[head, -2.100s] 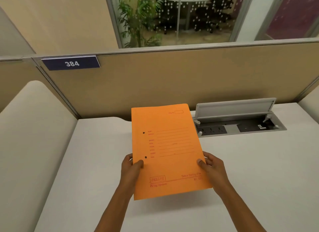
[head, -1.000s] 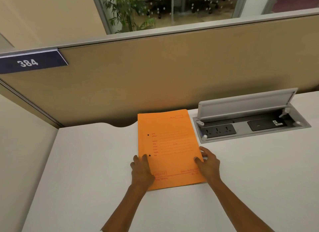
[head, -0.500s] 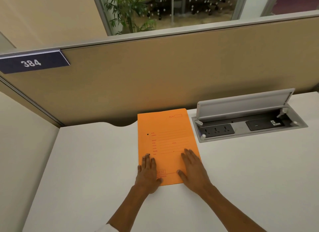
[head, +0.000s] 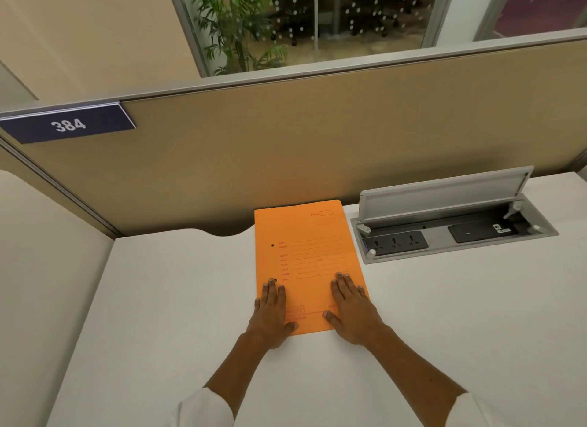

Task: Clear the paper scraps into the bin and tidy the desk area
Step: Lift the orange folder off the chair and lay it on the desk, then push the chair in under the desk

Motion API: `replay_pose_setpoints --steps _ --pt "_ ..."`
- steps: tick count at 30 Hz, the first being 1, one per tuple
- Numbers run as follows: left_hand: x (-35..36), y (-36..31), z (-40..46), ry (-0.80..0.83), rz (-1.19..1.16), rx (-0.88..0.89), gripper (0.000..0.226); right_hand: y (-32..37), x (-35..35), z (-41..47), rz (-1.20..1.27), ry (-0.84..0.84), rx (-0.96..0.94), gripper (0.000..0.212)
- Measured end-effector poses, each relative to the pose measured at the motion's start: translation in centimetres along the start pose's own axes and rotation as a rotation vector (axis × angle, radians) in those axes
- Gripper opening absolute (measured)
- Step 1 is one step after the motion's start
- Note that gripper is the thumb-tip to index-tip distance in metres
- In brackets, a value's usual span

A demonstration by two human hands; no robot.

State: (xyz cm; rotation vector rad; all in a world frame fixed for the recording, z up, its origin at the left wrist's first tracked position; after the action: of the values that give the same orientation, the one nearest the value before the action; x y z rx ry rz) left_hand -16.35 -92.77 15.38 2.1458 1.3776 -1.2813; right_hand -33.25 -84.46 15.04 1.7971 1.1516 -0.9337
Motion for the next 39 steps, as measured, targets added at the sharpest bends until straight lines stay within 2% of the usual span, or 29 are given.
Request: replay_pose_setpoints --steps 4,16,19,22,28,33,39 --pt "-0.7 0.5 -1.1 -0.07 0.016 0.003 0.095 -0.4 -1.6 -0.6 0.036 -0.033 0.005 0.079" --pt "-2.2 -1.6 -9.1 -0.194 0.012 -0.024 0.087 -1.4 -2.5 -8.7 -0.06 -0.035 0.023 0.077" --pt "-3.7 -3.0 -11.3 -0.304 -0.043 0.013 0.076 -1.6 -3.5 -11.1 -0.076 -0.069 0.023 0.076" --pt "-5.2 -5.1 -13.7 -0.386 -0.148 0.04 0.052 -2.1 -4.6 -14.1 -0.079 -0.11 0.036 0.076" --pt "-5.2 -11.0 -18.3 -0.402 -0.195 0.14 0.031 -4.9 -4.9 -21.9 -0.063 -0.144 0.142 0.068" --pt "-2.6 -16.1 -21.4 -0.363 -0.24 0.266 0.027 -8.1 -4.5 -30.0 -0.082 -0.161 0.299 0.054" --pt "2.6 -21.5 -26.1 -0.28 -0.207 0.452 0.026 -11.7 -0.9 -41.9 -0.078 -0.18 0.51 0.054"
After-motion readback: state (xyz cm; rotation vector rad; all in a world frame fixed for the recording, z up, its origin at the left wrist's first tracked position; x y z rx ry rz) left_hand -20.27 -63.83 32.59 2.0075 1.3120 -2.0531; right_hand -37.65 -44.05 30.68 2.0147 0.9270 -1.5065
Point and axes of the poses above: each hand's wrist, its own z-axis towards the middle knuckle, its own x-axis out of the palm, y = z × x, the point moved 7 cm from there along z, towards the middle knuckle, and after that the axes turned 1 degree about -z, right-handed, at the moved point
